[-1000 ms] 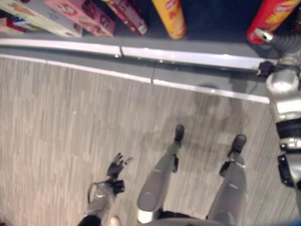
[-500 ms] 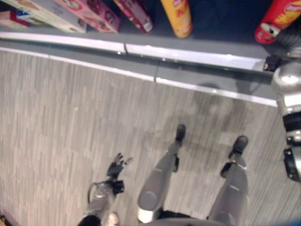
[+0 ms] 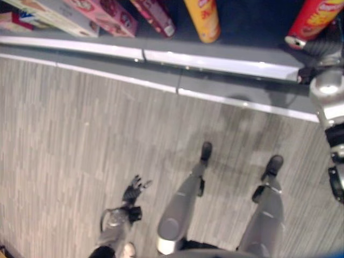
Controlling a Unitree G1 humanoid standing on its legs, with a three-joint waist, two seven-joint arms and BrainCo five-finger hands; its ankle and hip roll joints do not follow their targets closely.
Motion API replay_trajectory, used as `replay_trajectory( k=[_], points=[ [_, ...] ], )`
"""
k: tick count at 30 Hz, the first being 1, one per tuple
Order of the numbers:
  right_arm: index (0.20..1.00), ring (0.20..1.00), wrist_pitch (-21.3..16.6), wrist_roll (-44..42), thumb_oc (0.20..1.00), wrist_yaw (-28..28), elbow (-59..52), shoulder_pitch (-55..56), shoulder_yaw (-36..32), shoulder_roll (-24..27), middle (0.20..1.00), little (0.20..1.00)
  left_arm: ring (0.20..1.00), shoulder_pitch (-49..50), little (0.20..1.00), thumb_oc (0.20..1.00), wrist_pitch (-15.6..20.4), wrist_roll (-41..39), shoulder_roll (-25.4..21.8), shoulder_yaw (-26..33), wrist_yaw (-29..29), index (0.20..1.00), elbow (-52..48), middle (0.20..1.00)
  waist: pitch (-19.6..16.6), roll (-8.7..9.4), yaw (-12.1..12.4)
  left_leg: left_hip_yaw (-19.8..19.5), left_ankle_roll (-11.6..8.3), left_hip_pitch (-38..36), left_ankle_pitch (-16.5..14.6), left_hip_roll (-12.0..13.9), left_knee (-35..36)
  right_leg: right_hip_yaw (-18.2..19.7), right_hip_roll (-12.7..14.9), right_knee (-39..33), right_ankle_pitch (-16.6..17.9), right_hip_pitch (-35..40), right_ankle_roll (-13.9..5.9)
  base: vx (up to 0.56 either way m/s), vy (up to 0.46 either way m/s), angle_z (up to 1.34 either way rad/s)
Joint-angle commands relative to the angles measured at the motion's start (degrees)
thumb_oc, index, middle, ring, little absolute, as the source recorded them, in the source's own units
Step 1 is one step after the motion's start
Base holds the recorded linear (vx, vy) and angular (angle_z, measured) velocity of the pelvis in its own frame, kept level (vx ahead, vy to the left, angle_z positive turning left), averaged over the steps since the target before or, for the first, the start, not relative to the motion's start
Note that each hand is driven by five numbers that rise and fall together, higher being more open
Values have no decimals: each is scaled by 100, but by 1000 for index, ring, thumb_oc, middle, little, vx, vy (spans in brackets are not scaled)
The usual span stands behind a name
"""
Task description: Put the goods on the table back onto the shelves and tidy them up.
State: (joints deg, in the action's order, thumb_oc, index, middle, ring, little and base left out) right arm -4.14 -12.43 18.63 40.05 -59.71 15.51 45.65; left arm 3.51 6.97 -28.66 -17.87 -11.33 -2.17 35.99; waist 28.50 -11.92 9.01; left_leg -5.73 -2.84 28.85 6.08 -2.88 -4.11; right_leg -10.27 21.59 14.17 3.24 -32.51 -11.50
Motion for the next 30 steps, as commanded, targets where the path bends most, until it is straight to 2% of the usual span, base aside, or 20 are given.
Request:
replay_trajectory(
  k=[1,30],
  points=[
    [1000,1000,-214,-73,1000,-134,-152,-470,446,505,1000,1000,1000,449,1000,1000,102,-253,-481,-189,-8,1000,-89,1000,6,-107,153,-137,-479,-62,-103,429,404,304,105,644,-321,-252,-24,0,0,0],
    [1000,1000,-210,43,1000,-307,-429,-471,662,229,1000,1000,1000,400,1000,1000,91,-241,-438,-157,7,1000,97,1000,-31,-119,241,-190,-475,-103,-100,431,433,268,122,706,-347,-219,-20,0,0,0]
  ],
)
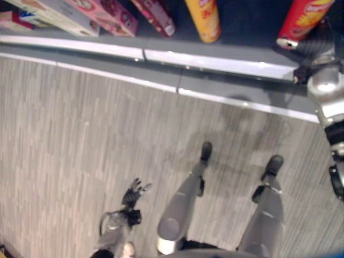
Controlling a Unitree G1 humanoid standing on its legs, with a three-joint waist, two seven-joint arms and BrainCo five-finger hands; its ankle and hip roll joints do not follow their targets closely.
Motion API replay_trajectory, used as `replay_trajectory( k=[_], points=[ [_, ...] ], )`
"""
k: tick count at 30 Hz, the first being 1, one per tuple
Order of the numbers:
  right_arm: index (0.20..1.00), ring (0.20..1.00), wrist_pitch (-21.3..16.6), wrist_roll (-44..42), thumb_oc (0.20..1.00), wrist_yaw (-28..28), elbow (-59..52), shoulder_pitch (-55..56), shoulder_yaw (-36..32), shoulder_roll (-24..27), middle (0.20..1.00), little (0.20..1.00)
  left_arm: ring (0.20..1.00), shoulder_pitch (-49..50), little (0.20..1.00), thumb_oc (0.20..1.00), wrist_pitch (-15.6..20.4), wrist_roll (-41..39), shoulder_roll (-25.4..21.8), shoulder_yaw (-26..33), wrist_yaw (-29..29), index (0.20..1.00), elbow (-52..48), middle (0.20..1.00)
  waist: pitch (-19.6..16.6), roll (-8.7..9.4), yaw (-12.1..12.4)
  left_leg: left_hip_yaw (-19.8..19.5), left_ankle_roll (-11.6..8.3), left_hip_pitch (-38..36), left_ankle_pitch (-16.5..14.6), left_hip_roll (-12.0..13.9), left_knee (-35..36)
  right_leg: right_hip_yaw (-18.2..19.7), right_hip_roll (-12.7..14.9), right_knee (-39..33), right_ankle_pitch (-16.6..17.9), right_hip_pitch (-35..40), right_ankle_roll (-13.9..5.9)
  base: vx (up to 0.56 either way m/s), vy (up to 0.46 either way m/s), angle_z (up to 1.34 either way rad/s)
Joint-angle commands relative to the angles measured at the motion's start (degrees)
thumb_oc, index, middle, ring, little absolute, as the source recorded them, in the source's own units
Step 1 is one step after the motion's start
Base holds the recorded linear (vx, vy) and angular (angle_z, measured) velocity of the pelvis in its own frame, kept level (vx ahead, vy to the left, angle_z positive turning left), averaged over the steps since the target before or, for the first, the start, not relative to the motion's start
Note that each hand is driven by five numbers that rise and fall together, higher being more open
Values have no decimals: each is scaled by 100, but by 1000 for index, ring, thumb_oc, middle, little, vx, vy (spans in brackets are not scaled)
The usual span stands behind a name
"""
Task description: Put the goods on the table back onto the shelves and tidy them up.
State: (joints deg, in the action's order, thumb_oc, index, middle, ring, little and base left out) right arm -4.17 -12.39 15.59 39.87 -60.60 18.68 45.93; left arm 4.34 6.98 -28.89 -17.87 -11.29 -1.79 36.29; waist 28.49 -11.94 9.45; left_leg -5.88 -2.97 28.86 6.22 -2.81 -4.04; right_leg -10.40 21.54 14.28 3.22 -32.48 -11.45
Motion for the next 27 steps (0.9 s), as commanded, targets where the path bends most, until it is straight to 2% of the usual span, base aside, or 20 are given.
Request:
replay_trajectory(
  k=[1,6,7,10,11,12,13,14,15,16,17,18,19,21,22,23,24,25,27],
  points=[
    [1000,1000,-209,36,1000,1,-431,-367,328,185,1000,1000,1000,321,1000,1000,88,-207,-432,-166,-34,1000,71,1000,-34,-119,199,-181,-459,-103,-113,422,424,277,130,705,-345,-231,-24,0,0,0],
    [1000,1000,-196,48,1000,3,-406,-391,337,142,1000,1000,1000,282,1000,1000,83,-215,-424,-170,-35,1000,94,1000,-29,-123,227,-191,-455,-92,-118,406,412,254,138,720,-352,-235,-25,17,-5,1],
    [1000,1000,-195,47,1000,1,-404,-385,342,138,1000,1000,1000,289,1000,1000,81,-215,-422,-171,-35,1000,99,1000,-53,-107,225,-180,-465,-184,-238,418,445,269,140,772,-527,-180,-68,89,-17,2],
    [1000,1000,-186,30,1000,-11,-427,-378,325,89,1000,1000,1000,292,1000,1000,80,-226,-424,-151,-37,1000,107,1000,-33,-126,233,-199,-448,-89,-121,400,409,244,154,728,-354,-232,-31,-22,15,7],
    [1000,1000,-185,29,1000,-12,-425,-372,331,85,1000,1000,1000,299,1000,1000,78,-226,-422,-152,-38,1000,112,1000,-58,-110,232,-187,-458,-181,-242,411,443,259,157,780,-529,-177,-74,7,10,9],
    [1000,1000,-180,52,1000,-9,-417,-410,359,82,1000,1000,1000,287,1000,1000,82,-230,-414,-151,-34,1000,127,1000,-39,-127,240,-207,-448,-91,-121,404,415,249,153,724,-365,-221,-33,91,-15,13],
    [1000,1000,-183,56,1000,-11,-408,-403,370,71,1000,1000,1000,297,1000,1000,81,-229,-414,-153,-34,1000,131,1000,-62,-108,235,-196,-457,-179,-237,413,446,270,156,787,-539,-171,-74,11,9,11],
    [1000,1000,-182,52,1000,-11,-391,-414,372,61,1000,1000,1000,299,1000,1000,78,-235,-411,-151,-38,1000,152,1000,-68,-106,246,-190,-457,-177,-235,412,448,267,160,797,-544,-176,-72,6,4,7],
    [1000,1000,-183,53,1000,-10,-392,-421,368,65,1000,1000,1000,291,1000,1000,79,-235,-412,-149,-37,1000,147,1000,-44,-123,248,-203,-446,-85,-115,401,415,253,157,745,-369,-232,-29,-81,23,4],
    [1000,1000,-182,44,1000,-6,-378,-431,364,65,1000,1000,1000,281,1000,1000,80,-237,-412,-149,-41,1000,155,1000,-43,-121,253,-201,-447,-82,-114,395,414,254,158,748,-367,-234,-29,0,-6,10],
    [1000,1000,-176,47,1000,1,-361,-434,371,64,1000,1000,1000,290,1000,1000,81,-239,-405,-148,-47,1000,177,1000,-67,-99,251,-206,-456,-169,-236,402,447,262,161,793,-546,-166,-72,0,-5,7],
    [1000,1000,-178,48,1000,2,-362,-441,366,68,1000,1000,1000,282,1000,1000,82,-239,-407,-147,-46,1000,172,1000,-43,-116,253,-219,-445,-78,-115,391,413,247,159,741,-371,-221,-30,85,-29,5],
    [1000,1000,-174,59,1000,1,-362,-438,373,70,1000,1000,1000,283,1000,1000,82,-235,-409,-146,-45,1000,182,1000,-65,-97,254,-206,-456,-167,-236,402,447,265,164,794,-549,-165,-72,0,0,0],
    [1000,1000,-165,113,1000,23,-345,-451,396,99,1000,1000,1000,278,1000,1000,88,-233,-408,-145,-53,1000,184,1000,-63,-86,249,-206,-460,-159,-232,402,439,270,166,793,-542,-166,-73,-1,1,3],
    [1000,1000,-167,114,1000,25,-346,-458,392,104,1000,1000,1000,269,1000,1000,90,-233,-409,-144,-52,1000,179,1000,-38,-104,251,-218,-449,-68,-112,391,405,256,164,741,-367,-222,-31,-8,8,3],
    [1000,1000,-156,171,1000,34,-319,-454,416,123,1000,1000,1000,279,1000,1000,100,-237,-401,-136,-62,1000,196,1000,-52,-80,236,-198,-457,-158,-234,399,432,281,166,802,-536,-169,-75,0,0,0],
    [1000,1000,-142,229,1000,63,-309,-446,425,143,1000,1000,1000,280,1000,1000,102,-236,-397,-123,-66,1000,209,1000,-50,-76,228,-199,-456,-162,-238,398,427,283,166,805,-540,-169,-76,0,0,0],
    [1000,1000,-126,277,1000,80,-299,-435,409,162,1000,1000,1000,274,1000,1000,101,-236,-399,-113,-68,1000,206,1000,-26,-89,223,-210,-446,-68,-121,384,391,269,161,753,-361,-227,-32,-90,30,1],
    [1000,1000,-111,379,1000,117,-301,-398,388,202,1000,1000,1000,267,1000,1000,95,-232,-388,-105,-77,1000,216,1000,-32,-82,216,-203,-446,-50,-123,383,377,269,161,742,-347,-229,-32,-46,12,1]
  ],
)
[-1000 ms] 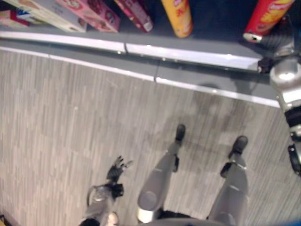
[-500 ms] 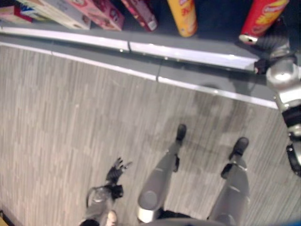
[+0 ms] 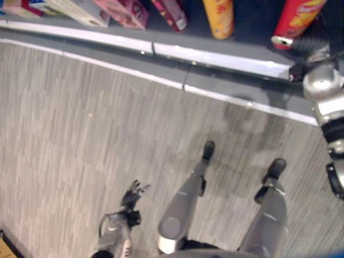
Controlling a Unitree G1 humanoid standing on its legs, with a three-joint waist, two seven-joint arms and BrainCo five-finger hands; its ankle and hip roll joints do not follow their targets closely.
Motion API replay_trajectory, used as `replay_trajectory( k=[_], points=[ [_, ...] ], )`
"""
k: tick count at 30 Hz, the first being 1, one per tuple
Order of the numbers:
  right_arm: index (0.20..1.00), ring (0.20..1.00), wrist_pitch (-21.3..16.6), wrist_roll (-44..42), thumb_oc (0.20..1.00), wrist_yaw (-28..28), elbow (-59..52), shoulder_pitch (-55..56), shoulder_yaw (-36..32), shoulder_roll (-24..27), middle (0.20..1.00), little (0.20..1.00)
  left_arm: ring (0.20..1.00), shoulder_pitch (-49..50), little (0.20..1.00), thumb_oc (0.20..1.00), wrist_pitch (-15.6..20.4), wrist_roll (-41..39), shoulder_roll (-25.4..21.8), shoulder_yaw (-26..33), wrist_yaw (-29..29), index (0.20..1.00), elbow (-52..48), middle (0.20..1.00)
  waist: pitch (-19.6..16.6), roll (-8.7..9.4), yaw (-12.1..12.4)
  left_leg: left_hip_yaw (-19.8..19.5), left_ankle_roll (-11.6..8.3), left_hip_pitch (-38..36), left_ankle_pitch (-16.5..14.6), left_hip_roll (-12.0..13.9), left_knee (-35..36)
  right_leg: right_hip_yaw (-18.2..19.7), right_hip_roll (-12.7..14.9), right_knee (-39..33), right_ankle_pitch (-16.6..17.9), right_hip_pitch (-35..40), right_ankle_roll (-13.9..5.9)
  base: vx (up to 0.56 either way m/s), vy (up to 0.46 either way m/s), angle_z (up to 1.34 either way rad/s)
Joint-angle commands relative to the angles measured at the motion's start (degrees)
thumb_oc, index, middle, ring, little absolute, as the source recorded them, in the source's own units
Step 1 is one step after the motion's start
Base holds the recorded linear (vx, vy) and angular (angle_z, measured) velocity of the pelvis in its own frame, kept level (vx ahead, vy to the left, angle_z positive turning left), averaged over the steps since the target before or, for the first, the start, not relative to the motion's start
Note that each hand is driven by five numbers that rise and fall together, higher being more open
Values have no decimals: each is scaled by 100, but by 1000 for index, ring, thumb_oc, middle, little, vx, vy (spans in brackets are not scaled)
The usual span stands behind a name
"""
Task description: Put the goods on the table back onto the shelves and tidy them up.
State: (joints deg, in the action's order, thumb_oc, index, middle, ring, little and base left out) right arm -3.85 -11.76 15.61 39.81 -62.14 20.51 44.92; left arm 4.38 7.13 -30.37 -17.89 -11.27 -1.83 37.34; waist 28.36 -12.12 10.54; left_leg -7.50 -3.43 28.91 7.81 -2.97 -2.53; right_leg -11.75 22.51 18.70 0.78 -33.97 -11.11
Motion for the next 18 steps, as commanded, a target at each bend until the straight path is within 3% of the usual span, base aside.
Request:
replay_trajectory(
  k=[1,15,18],
  points=[
    [1000,1000,-136,336,1000,136,-309,-202,173,316,1000,1000,1000,268,1000,1000,83,-76,-383,-103,-77,1000,117,1000,-23,-59,106,-38,-400,-55,-285,401,226,405,63,290,-101,-76,-67,0,0,0],
    [1000,1000,-184,731,1000,481,-1498,977,-681,236,1000,1000,1000,189,1000,1000,46,14,-304,112,-176,1000,276,1000,-41,159,-77,-14,-414,-124,-325,467,205,331,12,100,-41,102,-89,0,0,0],
    [1000,1000,-283,798,1000,496,-2181,1762,-1180,-55,1000,1000,1000,146,1000,1000,18,85,-293,227,-193,1000,352,1000,-83,385,-163,-8,-435,-198,-354,511,172,249,-27,-128,28,350,-102,9,2,-4]
  ],
)
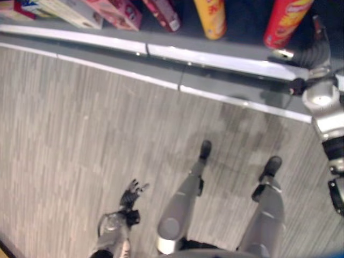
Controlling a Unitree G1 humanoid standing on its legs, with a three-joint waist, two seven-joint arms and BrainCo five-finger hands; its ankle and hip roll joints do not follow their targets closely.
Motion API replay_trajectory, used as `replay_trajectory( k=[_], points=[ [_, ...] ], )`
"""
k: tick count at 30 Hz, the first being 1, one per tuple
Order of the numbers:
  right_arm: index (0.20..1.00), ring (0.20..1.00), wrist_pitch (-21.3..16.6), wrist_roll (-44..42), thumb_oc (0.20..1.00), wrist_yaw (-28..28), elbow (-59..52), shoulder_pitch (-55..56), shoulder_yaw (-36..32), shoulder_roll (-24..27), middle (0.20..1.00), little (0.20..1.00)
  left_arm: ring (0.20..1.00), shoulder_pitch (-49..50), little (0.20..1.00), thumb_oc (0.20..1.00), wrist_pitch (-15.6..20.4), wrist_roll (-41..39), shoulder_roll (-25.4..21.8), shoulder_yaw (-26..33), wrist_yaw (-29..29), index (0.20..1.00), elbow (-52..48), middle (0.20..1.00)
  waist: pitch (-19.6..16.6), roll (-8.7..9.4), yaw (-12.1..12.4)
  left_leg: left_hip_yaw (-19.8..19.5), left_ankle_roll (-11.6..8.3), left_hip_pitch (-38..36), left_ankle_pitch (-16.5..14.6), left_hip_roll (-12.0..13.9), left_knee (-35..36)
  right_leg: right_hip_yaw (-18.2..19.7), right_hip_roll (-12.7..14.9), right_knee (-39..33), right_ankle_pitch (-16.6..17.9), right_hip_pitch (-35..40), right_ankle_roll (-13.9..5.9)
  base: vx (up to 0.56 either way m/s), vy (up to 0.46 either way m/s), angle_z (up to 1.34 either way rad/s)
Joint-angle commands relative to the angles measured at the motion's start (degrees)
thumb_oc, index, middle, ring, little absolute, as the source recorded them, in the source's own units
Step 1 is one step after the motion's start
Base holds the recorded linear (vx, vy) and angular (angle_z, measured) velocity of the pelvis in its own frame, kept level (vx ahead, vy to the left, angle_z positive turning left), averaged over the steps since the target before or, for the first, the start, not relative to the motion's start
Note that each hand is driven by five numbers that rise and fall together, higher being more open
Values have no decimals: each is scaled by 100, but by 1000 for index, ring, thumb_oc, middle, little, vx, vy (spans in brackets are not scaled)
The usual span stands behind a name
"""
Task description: Put the goods on the table back onto the shelves and tidy them up.
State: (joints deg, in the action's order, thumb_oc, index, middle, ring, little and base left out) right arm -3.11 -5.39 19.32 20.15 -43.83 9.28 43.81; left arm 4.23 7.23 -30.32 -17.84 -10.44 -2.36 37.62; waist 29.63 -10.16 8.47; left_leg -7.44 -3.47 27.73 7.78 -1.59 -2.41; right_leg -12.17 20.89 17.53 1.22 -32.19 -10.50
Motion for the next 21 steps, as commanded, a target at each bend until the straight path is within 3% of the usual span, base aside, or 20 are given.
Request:
replay_trajectory(
  k=[1,6,10,11,12,19,21],
  points=[
    [1000,1000,-357,212,1000,120,-333,78,-124,14,1000,1000,1000,153,1000,1000,-1,91,-302,152,-137,1000,329,1000,-210,226,28,-12,-432,-92,-356,380,148,275,131,-49,-2,219,-166,13,-3,-5],
    [1000,1000,-463,342,1000,6,-1088,1176,-570,-502,1000,1000,1000,157,1000,1000,-40,211,-285,299,-155,1000,323,1000,-354,551,-89,18,-457,-257,-411,466,127,141,59,-462,118,648,-175,33,1,-6],
    [1000,1000,-637,46,1000,-425,-1692,1884,-666,-794,1000,1000,1000,171,1000,1000,-67,304,-282,438,-131,1000,382,1000,-547,819,-215,107,-504,-508,-434,563,203,90,-37,-834,220,1024,-191,47,23,-12],
    [1000,1000,-635,46,1000,-427,-1697,1892,-671,-796,1000,1000,1000,174,1000,1000,-67,304,-285,436,-131,1000,382,1000,-546,819,-212,108,-504,-515,-433,564,207,88,-38,-841,222,1032,-191,96,20,-11],
    [1000,1000,-679,-166,1000,-772,-1923,2257,-633,-873,1000,1000,1000,161,1000,1000,-111,372,-281,521,-108,1000,406,1000,-688,948,-300,162,-526,-664,-434,617,290,67,-97,-1020,274,1206,-201,59,4,-12],
    [1000,1000,-666,-1050,1000,-1895,-2267,3327,-507,-1006,1000,1000,1000,189,1000,1000,-165,534,-279,741,48,1000,544,1000,-1094,1208,-524,316,-565,-1135,-396,747,566,36,-177,-1417,448,1652,-260,91,15,-10],
    [1000,1000,-578,-1572,1000,-2532,-2423,3945,-358,-1099,1000,1000,1000,201,1000,1000,-169,669,-263,876,144,1000,690,1000,-1302,1268,-646,436,-586,-1410,-402,793,676,58,-205,-1550,508,1839,-294,113,33,-19]
  ],
)
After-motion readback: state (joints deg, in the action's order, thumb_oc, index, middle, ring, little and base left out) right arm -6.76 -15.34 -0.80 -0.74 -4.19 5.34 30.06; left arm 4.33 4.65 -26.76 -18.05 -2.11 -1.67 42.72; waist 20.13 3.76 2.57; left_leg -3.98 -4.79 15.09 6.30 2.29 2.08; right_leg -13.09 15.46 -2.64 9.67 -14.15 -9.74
